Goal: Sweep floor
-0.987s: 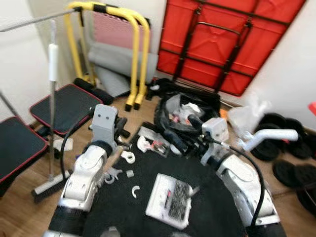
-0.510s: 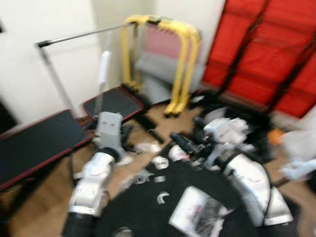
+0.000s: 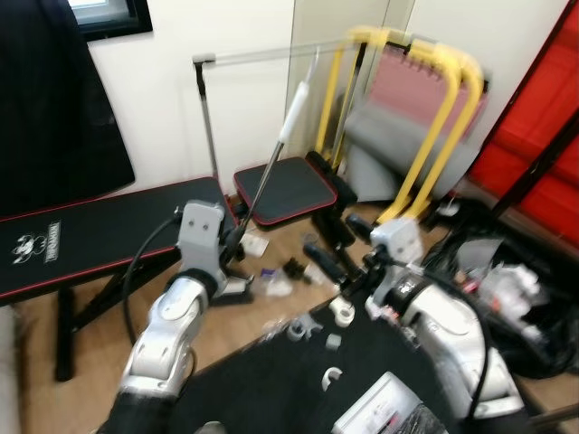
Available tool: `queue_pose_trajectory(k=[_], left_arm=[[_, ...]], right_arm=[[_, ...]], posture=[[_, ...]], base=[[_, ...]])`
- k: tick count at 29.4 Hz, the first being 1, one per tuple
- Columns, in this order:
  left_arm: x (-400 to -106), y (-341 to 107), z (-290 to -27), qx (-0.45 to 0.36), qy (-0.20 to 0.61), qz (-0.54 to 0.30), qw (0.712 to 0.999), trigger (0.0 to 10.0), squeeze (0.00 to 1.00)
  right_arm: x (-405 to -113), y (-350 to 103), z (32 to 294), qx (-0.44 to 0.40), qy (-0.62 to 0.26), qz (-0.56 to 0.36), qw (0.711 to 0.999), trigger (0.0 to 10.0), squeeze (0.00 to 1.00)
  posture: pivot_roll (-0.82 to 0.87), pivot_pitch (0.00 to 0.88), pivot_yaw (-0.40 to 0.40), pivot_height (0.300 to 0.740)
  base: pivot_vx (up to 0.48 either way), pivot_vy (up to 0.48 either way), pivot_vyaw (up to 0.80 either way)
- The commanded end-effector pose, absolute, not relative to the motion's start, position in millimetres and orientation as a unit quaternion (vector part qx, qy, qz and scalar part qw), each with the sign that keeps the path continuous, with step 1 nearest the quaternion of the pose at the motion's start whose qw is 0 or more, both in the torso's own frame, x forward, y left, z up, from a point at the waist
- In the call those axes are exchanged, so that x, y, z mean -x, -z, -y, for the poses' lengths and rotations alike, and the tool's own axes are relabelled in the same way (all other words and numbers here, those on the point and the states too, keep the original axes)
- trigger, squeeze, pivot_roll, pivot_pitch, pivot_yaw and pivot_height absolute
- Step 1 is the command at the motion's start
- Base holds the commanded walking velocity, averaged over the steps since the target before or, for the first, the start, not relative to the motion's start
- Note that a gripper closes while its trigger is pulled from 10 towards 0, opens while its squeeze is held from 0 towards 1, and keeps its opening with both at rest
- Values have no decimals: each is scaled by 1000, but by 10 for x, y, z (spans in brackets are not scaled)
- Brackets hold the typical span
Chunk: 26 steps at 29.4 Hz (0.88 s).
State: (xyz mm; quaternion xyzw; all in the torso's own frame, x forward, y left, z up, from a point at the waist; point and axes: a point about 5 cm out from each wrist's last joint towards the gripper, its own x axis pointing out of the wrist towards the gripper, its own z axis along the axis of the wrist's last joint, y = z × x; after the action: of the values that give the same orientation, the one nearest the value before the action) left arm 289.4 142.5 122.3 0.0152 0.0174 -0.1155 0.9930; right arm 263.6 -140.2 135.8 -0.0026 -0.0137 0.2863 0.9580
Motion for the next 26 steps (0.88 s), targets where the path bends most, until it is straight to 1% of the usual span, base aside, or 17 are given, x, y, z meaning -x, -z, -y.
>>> queue_pose_trajectory(k=[1, 4, 7, 15, 20, 23, 26], left_arm=[[-2886, -1187, -1396, -14, 133, -27, 991, 10000, 0], [-2886, -1186, -1393, -14, 135, -26, 990, 10000, 0], [-2887, -1188, -1385, -15, 137, -26, 990, 10000, 0], [-2885, -1193, -1374, -17, 141, -27, 989, 10000, 0], [-2878, -1203, -1362, -21, 147, -25, 989, 10000, 0], [-2872, -1218, -1353, -25, 150, -23, 988, 10000, 0], [-2868, -1230, -1349, -30, 153, -22, 987, 10000, 0]], right_arm=[[-2646, -1333, 1451, 4, -274, 4, 962, 10000, 0], [-2642, -1339, 1451, -12, -274, 6, 962, 10000, 0], [-2670, -1354, 1495, -29, -258, 6, 966, 10000, 0], [-2709, -1368, 1553, -45, -232, 6, 972, 10000, 0], [-2759, -1411, 1680, -55, -189, 18, 980, 10000, 0], [-2808, -1438, 1812, -59, -153, 24, 986, 10000, 0], [-2818, -1436, 1884, -57, -142, 23, 988, 10000, 0]], posture=[[-150, 0, -144, 740], [-151, 0, -146, 740], [-151, 0, -147, 740], [-153, 0, -147, 740], [-152, 0, -151, 740], [-151, 0, -153, 740], [-150, 0, -153, 740]], base=[[360, 0, 781], [361, 0, 752], [358, 0, 0], [355, 0, 0], [352, 0, 0], [347, 0, 0], [341, 0, 0]])
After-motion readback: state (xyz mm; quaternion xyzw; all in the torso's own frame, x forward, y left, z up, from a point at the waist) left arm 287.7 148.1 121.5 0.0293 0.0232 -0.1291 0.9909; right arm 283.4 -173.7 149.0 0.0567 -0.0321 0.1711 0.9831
